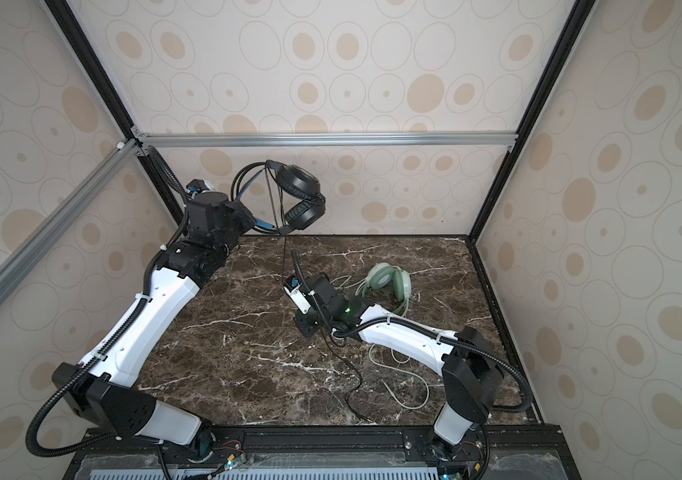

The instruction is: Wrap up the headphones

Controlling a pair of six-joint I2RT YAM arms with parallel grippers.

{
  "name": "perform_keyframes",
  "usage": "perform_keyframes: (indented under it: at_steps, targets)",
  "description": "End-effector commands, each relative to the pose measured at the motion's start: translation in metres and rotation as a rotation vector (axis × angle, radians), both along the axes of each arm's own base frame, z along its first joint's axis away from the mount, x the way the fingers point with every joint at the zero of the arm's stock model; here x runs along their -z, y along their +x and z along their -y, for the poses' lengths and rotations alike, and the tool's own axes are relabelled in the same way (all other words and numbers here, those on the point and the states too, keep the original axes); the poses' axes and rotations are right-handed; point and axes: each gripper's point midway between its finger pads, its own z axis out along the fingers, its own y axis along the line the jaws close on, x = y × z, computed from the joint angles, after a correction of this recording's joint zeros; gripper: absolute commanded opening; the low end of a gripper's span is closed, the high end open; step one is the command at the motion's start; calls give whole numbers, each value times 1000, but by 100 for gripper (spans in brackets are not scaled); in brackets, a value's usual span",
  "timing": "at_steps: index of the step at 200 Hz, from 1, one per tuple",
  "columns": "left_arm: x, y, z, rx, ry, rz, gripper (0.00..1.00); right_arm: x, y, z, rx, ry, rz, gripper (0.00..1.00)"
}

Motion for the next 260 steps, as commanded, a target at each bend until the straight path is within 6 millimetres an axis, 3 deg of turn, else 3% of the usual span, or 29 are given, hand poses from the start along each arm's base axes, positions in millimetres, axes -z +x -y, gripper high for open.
perform_keyframes:
  at_steps: [1,50,110,195,226,260]
  targets:
    - [-51,8,-26,-151,-25,222,0,-6,-33,-1,-135,-76,-23,0]
    - [0,4,-8,-144,352,92,0,-82,-16,-5,-133,-51,111,0]
    - [29,-26,1,2,678,-14,0,-150,26,30,-74,-197,289,0]
    - [58,-55,24,298,786,-88,0,-204,98,98,138,-461,527,0]
    - [61,-62,29,366,812,-112,0,-220,112,110,210,-535,616,0]
    - [64,-69,43,470,810,-114,0,-218,117,108,197,-593,674,1]
